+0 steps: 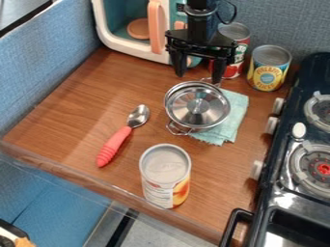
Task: Moved the red spoon to the top of table
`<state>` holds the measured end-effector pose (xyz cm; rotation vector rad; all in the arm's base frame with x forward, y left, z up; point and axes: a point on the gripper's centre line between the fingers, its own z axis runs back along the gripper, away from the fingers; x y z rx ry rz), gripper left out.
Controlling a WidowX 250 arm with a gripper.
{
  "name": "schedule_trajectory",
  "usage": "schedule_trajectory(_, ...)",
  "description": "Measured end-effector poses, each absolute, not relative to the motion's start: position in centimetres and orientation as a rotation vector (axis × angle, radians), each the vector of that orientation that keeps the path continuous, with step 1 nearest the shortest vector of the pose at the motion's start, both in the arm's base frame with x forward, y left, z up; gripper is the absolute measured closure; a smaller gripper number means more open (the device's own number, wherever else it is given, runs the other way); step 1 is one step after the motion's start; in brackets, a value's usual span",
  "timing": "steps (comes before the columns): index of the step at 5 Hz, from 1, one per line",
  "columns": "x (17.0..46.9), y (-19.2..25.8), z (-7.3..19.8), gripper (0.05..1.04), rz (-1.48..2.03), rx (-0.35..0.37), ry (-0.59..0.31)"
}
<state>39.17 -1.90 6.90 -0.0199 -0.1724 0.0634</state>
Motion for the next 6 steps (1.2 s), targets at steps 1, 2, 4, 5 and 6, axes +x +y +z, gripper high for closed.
schedule_trajectory(1,38.6,-1.9,5.2,0.083,0.059,-0.016,-0.127)
schedule_trajectory(2,35.5,-0.6,3.8,0.084,0.078,-0.002,-0.084)
schedule_trajectory(4,30.9,4.6,3.3,0.085,0.035,0.042,-0.105)
schedule_trajectory(5,29.8,6.4,2.1,0.085,-0.028,0.035,-0.124)
schedule_trajectory(6,29.4,7.2,-0.3,0.085,-0.035,0.026,-0.079)
